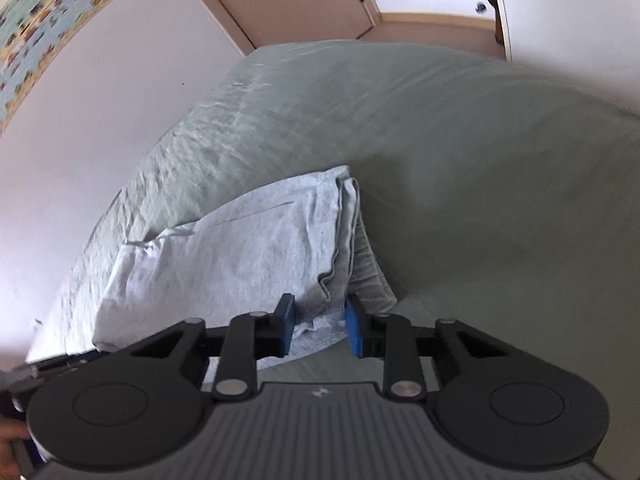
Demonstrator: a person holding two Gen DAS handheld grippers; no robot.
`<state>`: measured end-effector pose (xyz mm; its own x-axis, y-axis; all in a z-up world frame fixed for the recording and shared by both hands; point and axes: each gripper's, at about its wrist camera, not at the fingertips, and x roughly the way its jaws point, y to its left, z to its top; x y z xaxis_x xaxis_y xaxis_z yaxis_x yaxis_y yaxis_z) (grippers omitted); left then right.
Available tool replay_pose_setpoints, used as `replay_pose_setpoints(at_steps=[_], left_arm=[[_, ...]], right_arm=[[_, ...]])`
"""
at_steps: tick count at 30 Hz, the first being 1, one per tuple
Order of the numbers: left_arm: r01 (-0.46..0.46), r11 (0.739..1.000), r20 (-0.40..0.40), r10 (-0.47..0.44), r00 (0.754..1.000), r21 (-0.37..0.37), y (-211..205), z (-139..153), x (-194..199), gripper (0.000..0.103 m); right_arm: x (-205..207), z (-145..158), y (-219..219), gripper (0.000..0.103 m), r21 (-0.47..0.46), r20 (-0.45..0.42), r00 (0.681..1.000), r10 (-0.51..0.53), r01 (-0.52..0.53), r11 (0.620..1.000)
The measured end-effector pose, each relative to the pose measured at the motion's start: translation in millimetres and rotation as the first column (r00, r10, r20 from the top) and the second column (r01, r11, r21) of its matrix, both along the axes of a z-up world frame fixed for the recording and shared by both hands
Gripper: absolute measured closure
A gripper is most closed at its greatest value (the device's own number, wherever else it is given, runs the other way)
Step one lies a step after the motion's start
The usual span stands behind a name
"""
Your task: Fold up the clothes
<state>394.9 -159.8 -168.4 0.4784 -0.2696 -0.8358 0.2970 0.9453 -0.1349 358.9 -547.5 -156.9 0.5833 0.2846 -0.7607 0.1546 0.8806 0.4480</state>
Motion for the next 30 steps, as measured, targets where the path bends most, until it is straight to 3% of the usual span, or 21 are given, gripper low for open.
replay_pose_setpoints(at_steps=[5,9,14,19,24,26,30], left_arm=[[-0.01,0.999,0.054,0.008,0.998,0.046,2.7,11.5,-3.7,0.078],[-0.061,0.997,0.003,0.061,0.998,0.05,14.5,3.0,-2.0,0.078],[-0.015,0.999,0.024,0.015,1.0,0.031,11.9,9.3,-21.0,0.078],[0.031,0.996,0.069,-0.037,0.997,0.08,-6.0,8.9,-23.7,0.078],[0.018,0.991,0.07,-0.027,0.997,0.129,-13.1,0.3,-8.9,0.078],[0.016,0.989,0.08,-0.028,0.996,0.144,-14.7,-1.0,-5.4,0.078],[0.008,0.988,0.083,-0.021,0.996,0.152,-15.6,-3.9,-0.8,0.077]], right_arm=[[2.4,15.5,3.0,0.085,-0.043,0.026,1.0,0.018,-0.017,0.999],[7.4,21.2,10.2,0.087,-0.132,0.018,0.999,0.028,-0.026,0.991],[6.8,18.9,9.3,0.087,-0.14,0.009,1.0,0.029,-0.028,0.99],[8.1,18.0,7.1,0.086,-0.118,0.009,1.0,0.02,-0.019,0.993],[5.5,15.9,0.1,0.073,-0.073,-0.005,1.0,-0.004,0.004,0.997],[3.1,14.9,-5.0,0.062,-0.042,-0.006,1.0,-0.021,0.021,0.999],[-0.7,9.0,-10.3,0.057,0.008,-0.019,0.999,-0.042,0.042,0.999]])
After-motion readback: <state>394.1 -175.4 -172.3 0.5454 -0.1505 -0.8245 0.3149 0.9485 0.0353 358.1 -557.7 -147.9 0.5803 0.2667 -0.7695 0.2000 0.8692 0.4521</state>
